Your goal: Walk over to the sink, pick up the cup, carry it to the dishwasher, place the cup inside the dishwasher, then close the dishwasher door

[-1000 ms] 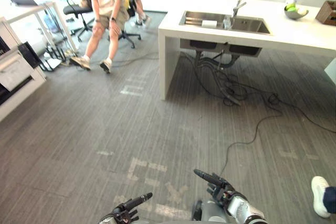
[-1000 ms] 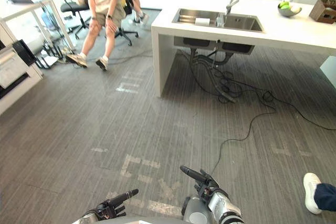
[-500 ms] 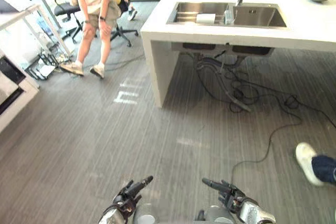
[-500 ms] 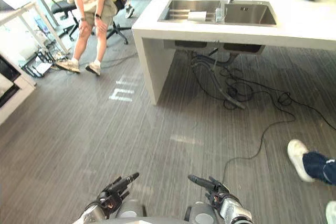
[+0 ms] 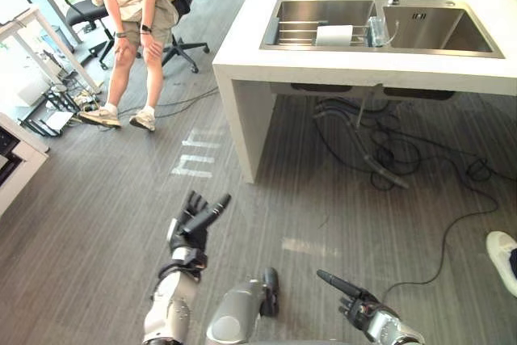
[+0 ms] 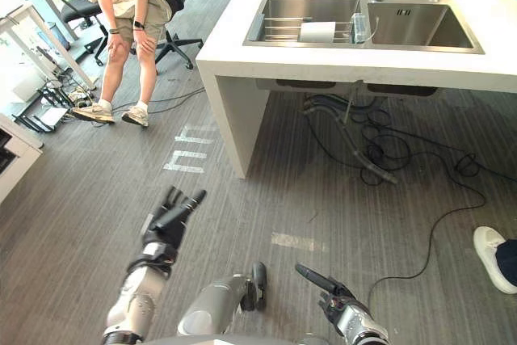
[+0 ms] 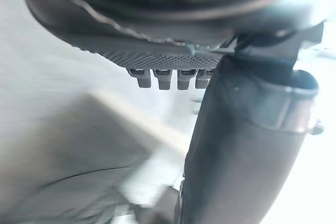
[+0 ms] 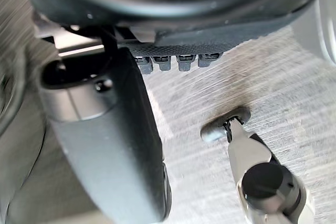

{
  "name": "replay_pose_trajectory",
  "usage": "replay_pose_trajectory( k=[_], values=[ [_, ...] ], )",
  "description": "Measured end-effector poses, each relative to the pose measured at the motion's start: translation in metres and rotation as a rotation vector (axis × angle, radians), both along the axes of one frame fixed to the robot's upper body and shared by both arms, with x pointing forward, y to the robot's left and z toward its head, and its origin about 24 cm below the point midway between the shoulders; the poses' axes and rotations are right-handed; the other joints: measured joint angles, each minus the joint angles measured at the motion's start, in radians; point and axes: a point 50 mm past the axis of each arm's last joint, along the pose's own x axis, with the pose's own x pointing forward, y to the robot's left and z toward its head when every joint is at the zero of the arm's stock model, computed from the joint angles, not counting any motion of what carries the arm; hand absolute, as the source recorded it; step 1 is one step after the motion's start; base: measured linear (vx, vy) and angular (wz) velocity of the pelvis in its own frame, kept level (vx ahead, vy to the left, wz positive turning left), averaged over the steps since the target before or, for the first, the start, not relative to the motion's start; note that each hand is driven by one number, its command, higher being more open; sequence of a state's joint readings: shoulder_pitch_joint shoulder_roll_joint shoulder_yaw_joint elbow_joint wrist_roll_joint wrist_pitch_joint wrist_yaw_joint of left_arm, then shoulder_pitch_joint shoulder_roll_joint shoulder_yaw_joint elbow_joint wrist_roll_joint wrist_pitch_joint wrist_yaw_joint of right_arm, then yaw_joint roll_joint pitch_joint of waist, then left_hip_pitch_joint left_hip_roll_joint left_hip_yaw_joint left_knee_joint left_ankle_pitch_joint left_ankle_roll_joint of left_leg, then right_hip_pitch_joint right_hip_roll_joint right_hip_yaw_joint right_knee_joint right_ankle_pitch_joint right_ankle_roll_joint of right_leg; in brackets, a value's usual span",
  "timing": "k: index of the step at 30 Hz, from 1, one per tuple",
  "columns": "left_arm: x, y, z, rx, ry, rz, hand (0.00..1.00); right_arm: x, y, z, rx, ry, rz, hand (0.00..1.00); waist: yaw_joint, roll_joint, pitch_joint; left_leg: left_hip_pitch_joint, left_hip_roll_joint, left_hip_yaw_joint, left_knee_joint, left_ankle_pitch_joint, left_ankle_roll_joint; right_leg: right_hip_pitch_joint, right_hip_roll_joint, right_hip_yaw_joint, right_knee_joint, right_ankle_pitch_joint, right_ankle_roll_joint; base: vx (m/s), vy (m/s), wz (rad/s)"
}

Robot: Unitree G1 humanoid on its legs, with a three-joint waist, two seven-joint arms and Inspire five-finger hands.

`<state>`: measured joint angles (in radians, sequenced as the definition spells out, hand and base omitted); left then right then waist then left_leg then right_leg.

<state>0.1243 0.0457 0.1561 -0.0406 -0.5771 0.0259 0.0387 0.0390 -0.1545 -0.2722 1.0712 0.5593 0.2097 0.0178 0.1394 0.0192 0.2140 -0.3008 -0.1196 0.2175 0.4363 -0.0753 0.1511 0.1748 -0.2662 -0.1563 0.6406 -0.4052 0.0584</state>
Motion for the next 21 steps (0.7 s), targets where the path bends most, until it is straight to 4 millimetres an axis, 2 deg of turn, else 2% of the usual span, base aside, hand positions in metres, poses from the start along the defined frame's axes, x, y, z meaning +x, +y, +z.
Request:
replay_pose_trajectory(
  k=[1,2,3,4,5,6,7,8,9,10,11,12,13,14,15,16,18,21],
  values=[
    [0.002,-0.001,0.018,0.044,-0.064,-0.023,1.0,-0.007,-0.011,0.001,-0.023,0.003,-0.063,1.0,-0.016,-0.015,-0.011,0.014,-0.035,-0.012,0.001,-0.025,0.009,-0.089,-0.053,0.0,0.203,0.103,0.045,0.49,0.171,0.73],
    [0.003,-0.002,0.026,0.066,-0.092,-0.038,1.0,-0.012,-0.014,0.0,-0.023,0.018,-0.095,1.0,-0.025,-0.017,-0.013,0.035,-0.047,-0.024,-0.005,-0.039,0.017,-0.113,-0.068,0.003,0.272,0.172,0.045,0.47,0.186,0.36],
    [0.003,-0.003,0.039,0.097,-0.141,-0.044,1.0,-0.017,-0.016,-0.001,-0.02,0.028,-0.133,1.0,-0.027,-0.019,-0.013,0.092,-0.057,-0.029,-0.033,-0.055,0.014,-0.162,-0.087,0.01,0.387,0.183,0.032,0.5,0.175,0.0],
    [0.002,-0.001,0.047,0.113,-0.173,-0.036,1.0,-0.024,-0.012,-0.003,-0.011,0.036,-0.16,1.0,-0.026,-0.015,-0.014,0.164,-0.057,-0.034,-0.08,-0.064,0.012,-0.207,-0.092,-0.004,0.457,0.163,0.004,0.49,0.166,-0.17],
    [0.002,0.0,0.05,0.121,-0.188,-0.033,1.0,-0.028,-0.01,-0.004,-0.006,0.042,-0.171,1.0,-0.027,-0.012,-0.016,0.2,-0.057,-0.041,-0.11,-0.064,0.012,-0.229,-0.088,-0.02,0.464,0.148,-0.018,0.46,0.138,-0.16],
    [0.002,0.001,0.054,0.133,-0.208,-0.03,1.0,-0.034,-0.005,-0.006,0.005,0.046,-0.192,1.0,-0.029,-0.002,-0.027,0.244,-0.056,-0.056,-0.16,-0.061,0.009,-0.278,-0.073,-0.046,0.436,0.117,-0.037,0.31,0.072,0.03],
    [0.002,0.002,0.059,0.142,-0.235,-0.029,1.0,-0.037,0.001,-0.008,0.024,0.045,-0.204,1.0,-0.039,-0.001,-0.036,0.276,-0.052,-0.073,-0.198,-0.057,0.006,-0.327,-0.049,-0.066,0.371,0.087,-0.04,0.37,0.05,0.22],
    [0.004,0.002,0.066,0.148,-0.277,-0.031,1.0,-0.04,0.004,-0.009,0.039,0.045,-0.22,1.0,-0.052,0.009,-0.036,0.309,-0.041,-0.092,-0.229,-0.056,0.003,-0.385,-0.004,-0.074,0.22,0.067,-0.033,0.29,0.01,0.38],
    [0.006,0.002,0.07,0.151,-0.304,-0.032,1.0,-0.043,0.004,-0.009,0.045,0.046,-0.242,1.0,-0.06,0.017,-0.037,0.325,-0.034,-0.108,-0.235,-0.056,0.002,-0.419,0.03,-0.062,0.08,0.074,-0.021,0.37,-0.008,0.5],
    [0.007,0.003,0.073,0.15,-0.334,-0.033,1.0,-0.045,0.003,-0.009,0.046,0.043,-0.251,1.0,-0.071,0.019,-0.037,0.342,-0.03,-0.126,-0.242,-0.058,0.0,-0.44,0.058,-0.037,-0.063,0.106,0.003,0.39,-0.035,0.74],
    [0.008,0.006,0.076,0.154,-0.363,-0.046,1.0,-0.046,0.005,-0.01,0.056,0.038,-0.255,1.0,-0.083,0.021,-0.037,0.383,-0.024,-0.16,-0.255,-0.07,-0.021,-0.455,0.093,-0.002,-0.234,0.202,0.011,0.4,-0.051,0.73],
    [0.007,0.007,0.077,0.159,-0.371,-0.055,1.0,-0.048,0.006,-0.01,0.063,0.039,-0.258,1.0,-0.082,0.019,-0.038,0.405,-0.023,-0.175,-0.259,-0.079,-0.034,-0.453,0.102,0.011,-0.271,0.249,0.005,0.42,-0.098,0.86],
    [0.006,0.011,0.078,0.162,-0.385,-0.065,1.0,-0.053,0.01,-0.011,0.075,0.051,-0.27,1.0,-0.08,0.01,-0.043,0.445,-0.023,-0.208,-0.261,-0.095,-0.06,-0.44,0.112,0.023,-0.304,0.351,-0.007,0.43,-0.16,0.66],
    [0.005,0.012,0.078,0.164,-0.392,-0.068,1.0,-0.057,0.011,-0.012,0.082,0.06,-0.275,1.0,-0.079,0.002,-0.048,0.463,-0.027,-0.218,-0.262,-0.103,-0.071,-0.43,0.114,0.022,-0.314,0.413,-0.013,0.52,-0.242,0.95],
    [0.002,0.016,0.079,0.171,-0.413,-0.075,1.0,-0.067,0.015,-0.014,0.099,0.087,-0.285,1.0,-0.07,-0.023,-0.071,0.491,-0.039,-0.241,-0.263,-0.134,-0.095,-0.411,0.109,0.0,-0.315,0.47,-0.042,0.5,-0.282,0.57],
    [-0.001,0.017,0.077,0.151,-0.42,-0.064,1.0,-0.064,0.012,-0.014,0.097,0.08,-0.285,1.0,-0.046,0.008,-0.077,0.494,-0.015,-0.249,-0.253,-0.153,-0.093,-0.402,0.13,-0.007,-0.322,0.451,-0.04,0.4,-0.23,0.35],
    [-0.005,0.019,0.074,0.137,-0.418,-0.057,1.0,-0.054,0.004,-0.011,0.088,0.047,-0.275,1.0,-0.03,0.033,-0.079,0.49,0.016,-0.28,-0.244,-0.158,-0.099,-0.383,0.162,-0.021,-0.359,0.445,-0.055,0.33,-0.189,0.01],
    [-0.003,0.011,0.071,0.133,-0.41,-0.114,1.0,-0.044,0.006,-0.011,0.099,0.018,-0.261,1.0,-0.029,0.037,-0.081,0.502,0.059,-0.309,-0.256,-0.158,-0.1,-0.357,0.202,-0.05,-0.382,0.426,-0.081,0.25,-0.167,0.08]
  ],
)
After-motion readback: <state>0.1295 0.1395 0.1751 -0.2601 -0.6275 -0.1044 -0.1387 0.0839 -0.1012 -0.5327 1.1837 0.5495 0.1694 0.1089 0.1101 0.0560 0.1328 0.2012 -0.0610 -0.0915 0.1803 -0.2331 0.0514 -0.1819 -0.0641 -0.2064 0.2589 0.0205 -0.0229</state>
